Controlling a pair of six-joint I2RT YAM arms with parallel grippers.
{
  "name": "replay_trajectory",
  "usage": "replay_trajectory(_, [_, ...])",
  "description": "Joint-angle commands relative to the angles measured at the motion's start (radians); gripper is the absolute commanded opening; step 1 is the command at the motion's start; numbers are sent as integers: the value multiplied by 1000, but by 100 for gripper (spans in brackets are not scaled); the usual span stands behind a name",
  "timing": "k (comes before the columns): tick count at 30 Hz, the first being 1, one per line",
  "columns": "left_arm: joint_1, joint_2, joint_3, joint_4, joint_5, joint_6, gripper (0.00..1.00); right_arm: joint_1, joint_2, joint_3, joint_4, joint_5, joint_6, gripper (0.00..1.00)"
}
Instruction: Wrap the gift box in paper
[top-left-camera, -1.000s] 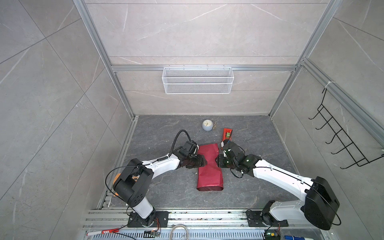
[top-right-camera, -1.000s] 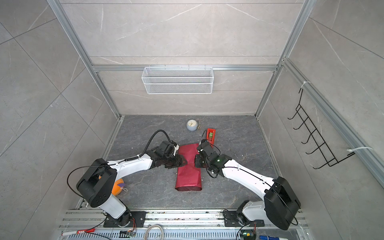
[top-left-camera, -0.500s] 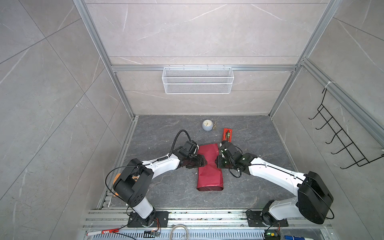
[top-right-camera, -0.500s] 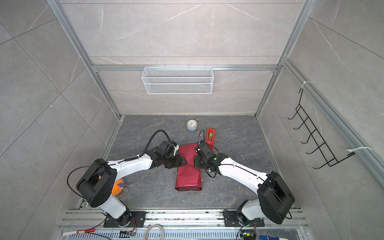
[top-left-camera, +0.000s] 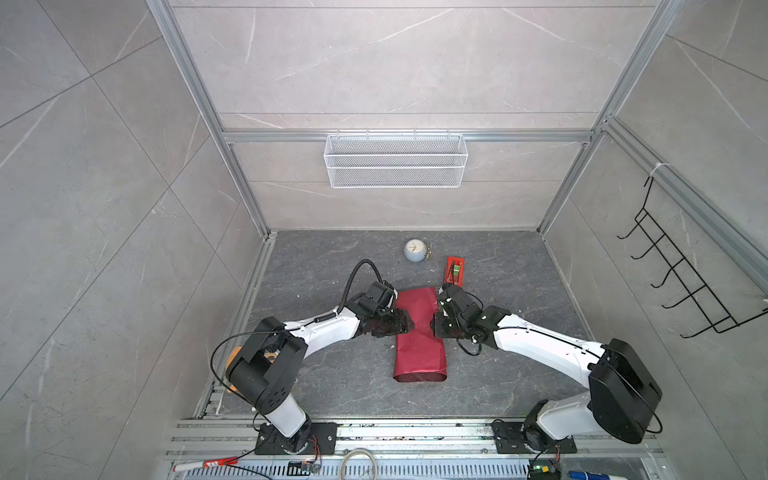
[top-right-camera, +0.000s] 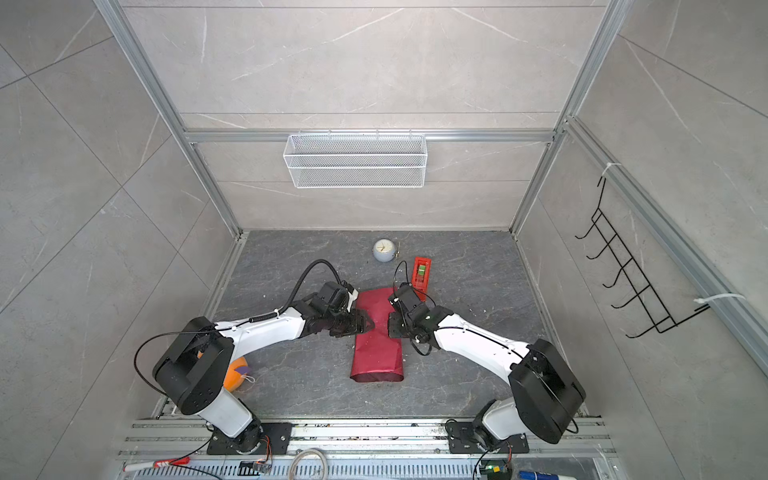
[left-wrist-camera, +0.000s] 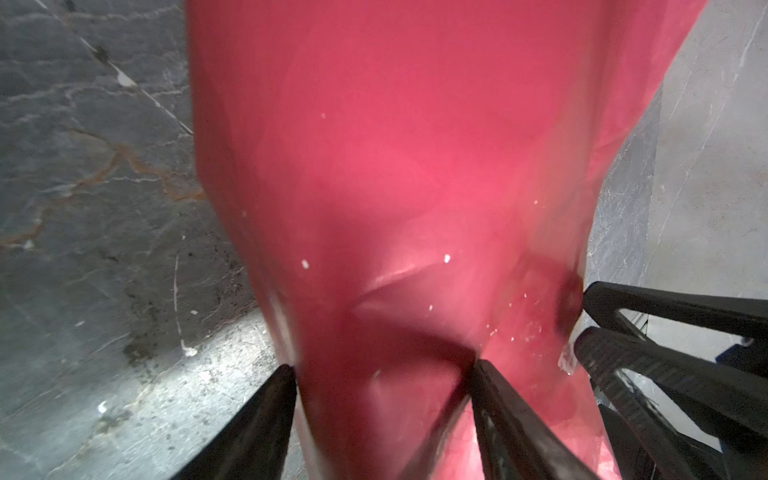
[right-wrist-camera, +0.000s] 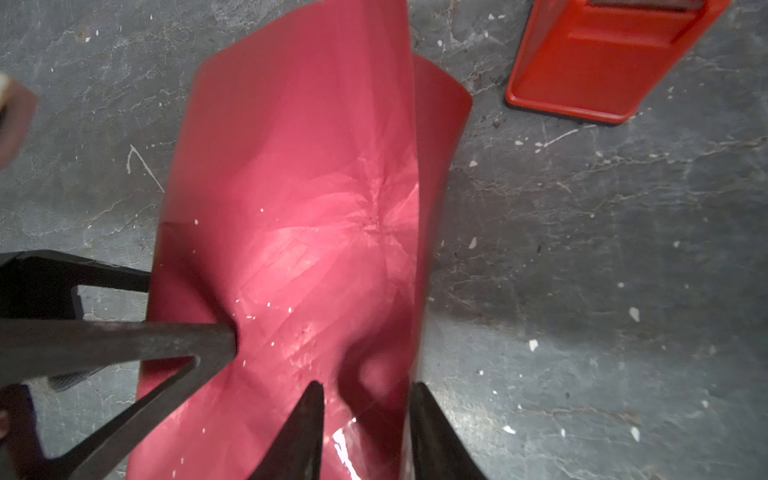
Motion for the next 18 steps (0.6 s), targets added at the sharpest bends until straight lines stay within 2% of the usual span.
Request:
replay_trajectory(1, [3, 50, -27, -116, -81, 21, 68, -10, 11, -21, 2, 20, -8, 39])
replay_trajectory(18, [4, 49, -32, -113, -82, 18, 68, -67, 38, -94, 181, -144, 30, 46])
